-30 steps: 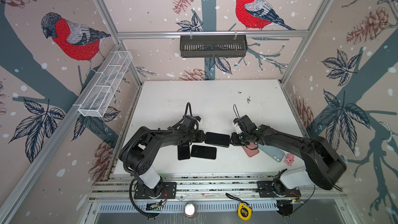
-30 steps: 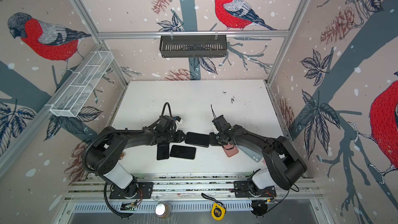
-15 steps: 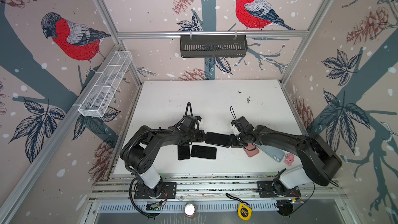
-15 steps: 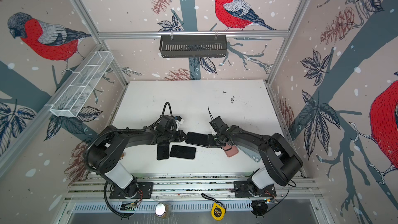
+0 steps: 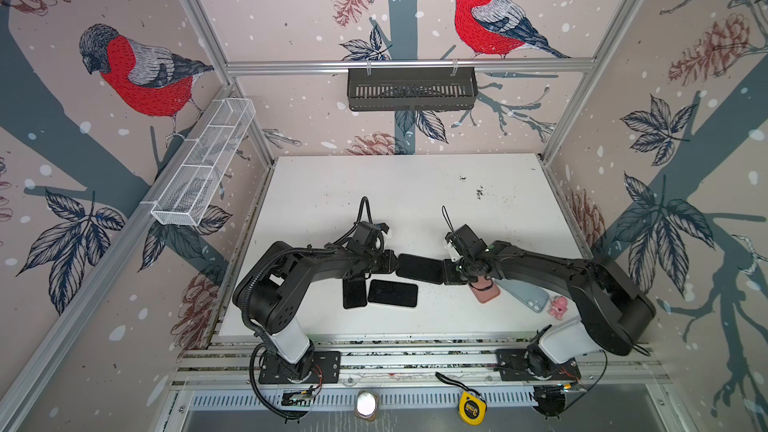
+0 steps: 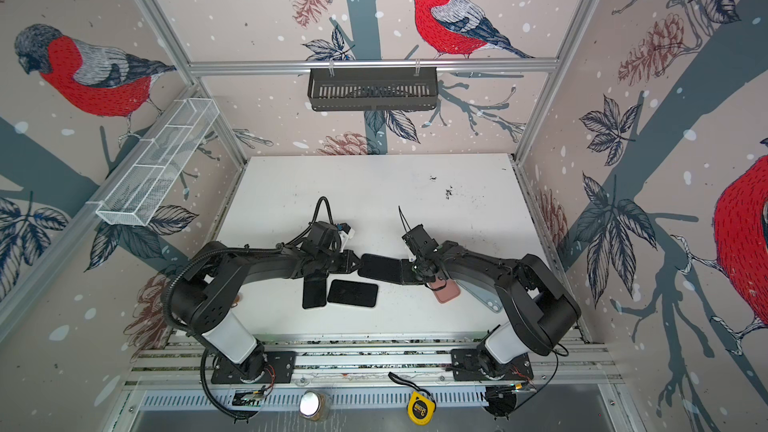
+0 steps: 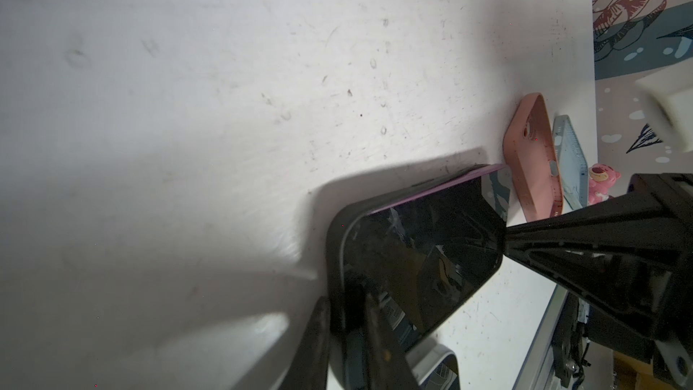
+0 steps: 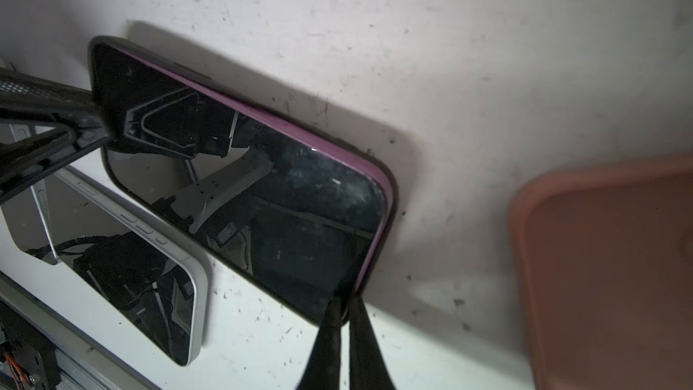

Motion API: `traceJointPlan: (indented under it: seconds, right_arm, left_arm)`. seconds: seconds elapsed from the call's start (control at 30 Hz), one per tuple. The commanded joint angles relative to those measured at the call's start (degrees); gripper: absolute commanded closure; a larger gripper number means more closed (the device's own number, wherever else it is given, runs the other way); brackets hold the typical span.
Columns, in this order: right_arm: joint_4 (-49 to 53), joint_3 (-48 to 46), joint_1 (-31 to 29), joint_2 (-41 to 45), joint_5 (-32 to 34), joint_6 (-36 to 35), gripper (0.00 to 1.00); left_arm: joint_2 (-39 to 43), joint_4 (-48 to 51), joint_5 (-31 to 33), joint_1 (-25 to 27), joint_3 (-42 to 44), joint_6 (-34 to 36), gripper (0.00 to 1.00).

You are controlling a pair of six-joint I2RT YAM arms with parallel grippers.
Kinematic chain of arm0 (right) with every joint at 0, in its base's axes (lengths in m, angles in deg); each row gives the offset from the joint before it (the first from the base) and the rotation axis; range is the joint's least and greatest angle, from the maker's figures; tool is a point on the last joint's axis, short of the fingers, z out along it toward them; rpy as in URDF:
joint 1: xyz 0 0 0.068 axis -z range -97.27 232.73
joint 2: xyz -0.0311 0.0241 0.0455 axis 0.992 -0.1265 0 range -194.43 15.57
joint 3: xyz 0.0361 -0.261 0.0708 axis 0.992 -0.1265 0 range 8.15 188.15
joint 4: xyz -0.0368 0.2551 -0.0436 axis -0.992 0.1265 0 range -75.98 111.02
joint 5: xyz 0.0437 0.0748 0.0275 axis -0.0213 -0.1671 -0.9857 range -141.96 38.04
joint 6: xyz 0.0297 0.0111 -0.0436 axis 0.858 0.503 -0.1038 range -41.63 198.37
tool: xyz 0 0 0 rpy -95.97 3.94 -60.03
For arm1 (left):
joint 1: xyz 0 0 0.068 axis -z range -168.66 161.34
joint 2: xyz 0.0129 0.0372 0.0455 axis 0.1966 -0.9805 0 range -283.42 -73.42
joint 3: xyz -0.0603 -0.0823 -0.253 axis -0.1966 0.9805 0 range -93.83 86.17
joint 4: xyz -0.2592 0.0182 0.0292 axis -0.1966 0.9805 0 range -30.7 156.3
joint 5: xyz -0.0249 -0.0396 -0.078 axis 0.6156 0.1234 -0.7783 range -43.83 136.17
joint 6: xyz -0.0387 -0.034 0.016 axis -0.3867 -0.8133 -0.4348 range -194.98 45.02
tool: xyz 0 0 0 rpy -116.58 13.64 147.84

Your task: Put the phone into the phone case

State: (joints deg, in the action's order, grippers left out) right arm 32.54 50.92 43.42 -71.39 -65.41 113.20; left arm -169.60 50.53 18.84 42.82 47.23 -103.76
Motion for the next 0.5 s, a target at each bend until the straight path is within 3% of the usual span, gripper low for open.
traceJointPlan:
  seconds: [0.0, 0.3, 0.47]
  right_arm:
    - [0.79, 1.30, -0.03, 0.40, 1.52, -0.89, 0.91]
    - [4.75, 5.93, 3.17, 2.76, 3.57, -4.58, 0.85]
    - [3.09, 4.46, 3.24, 3.01, 2.13, -4.20, 0.85]
  left_arm:
    - [-0.02, 6.30, 2.92, -0.03, 0.58, -0.06, 0.81]
    - [14.34, 10.15, 7.76, 1.96, 3.97, -3.01, 0.72]
    - [14.92, 12.73, 10.68, 5.65, 4.31, -3.63, 0.72]
